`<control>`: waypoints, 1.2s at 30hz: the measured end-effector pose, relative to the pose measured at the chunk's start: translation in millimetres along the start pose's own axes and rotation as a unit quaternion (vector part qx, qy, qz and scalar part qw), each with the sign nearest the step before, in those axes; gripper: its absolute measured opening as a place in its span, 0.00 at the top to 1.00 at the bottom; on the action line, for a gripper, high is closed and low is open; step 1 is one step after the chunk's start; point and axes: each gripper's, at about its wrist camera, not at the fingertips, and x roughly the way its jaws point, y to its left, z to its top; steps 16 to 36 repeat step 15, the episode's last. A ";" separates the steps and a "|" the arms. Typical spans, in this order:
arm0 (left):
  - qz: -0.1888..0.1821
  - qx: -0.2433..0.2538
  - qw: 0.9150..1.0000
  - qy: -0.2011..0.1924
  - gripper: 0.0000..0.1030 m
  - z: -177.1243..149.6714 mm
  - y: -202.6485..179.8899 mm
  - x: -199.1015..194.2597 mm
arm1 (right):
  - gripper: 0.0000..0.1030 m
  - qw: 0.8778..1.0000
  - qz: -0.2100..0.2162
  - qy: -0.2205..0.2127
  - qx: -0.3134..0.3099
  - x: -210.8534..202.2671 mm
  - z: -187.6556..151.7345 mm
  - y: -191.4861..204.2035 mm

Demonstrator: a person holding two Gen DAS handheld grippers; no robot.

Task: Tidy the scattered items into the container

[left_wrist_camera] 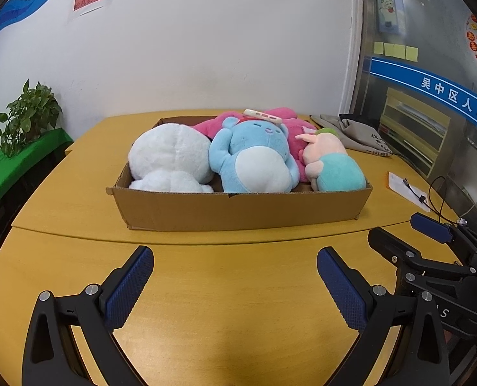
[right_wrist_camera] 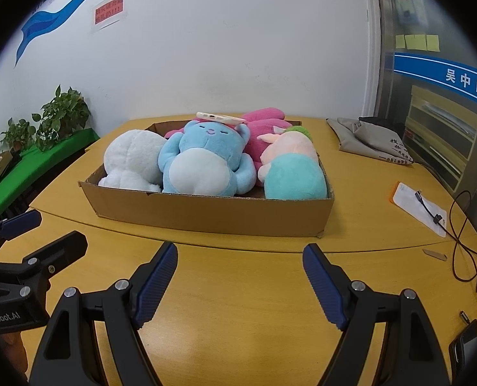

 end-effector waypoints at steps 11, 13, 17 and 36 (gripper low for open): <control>0.006 -0.006 1.000 0.018 0.00 -2.7 -0.7 9.3 | 0.22 1.000 0.003 -0.001 -0.002 -0.8 0.5 2.2; 0.009 -0.010 1.000 0.025 0.00 -3.2 -1.4 12.4 | 0.22 1.000 -0.001 0.001 0.001 -0.4 -0.2 -1.0; 0.001 -0.012 0.999 0.030 0.00 -4.2 -1.9 14.7 | 0.22 1.000 -0.003 0.001 0.003 0.0 -0.8 -3.0; 0.001 -0.012 0.999 0.030 0.00 -4.2 -1.9 14.7 | 0.22 1.000 -0.003 0.001 0.003 0.0 -0.8 -3.0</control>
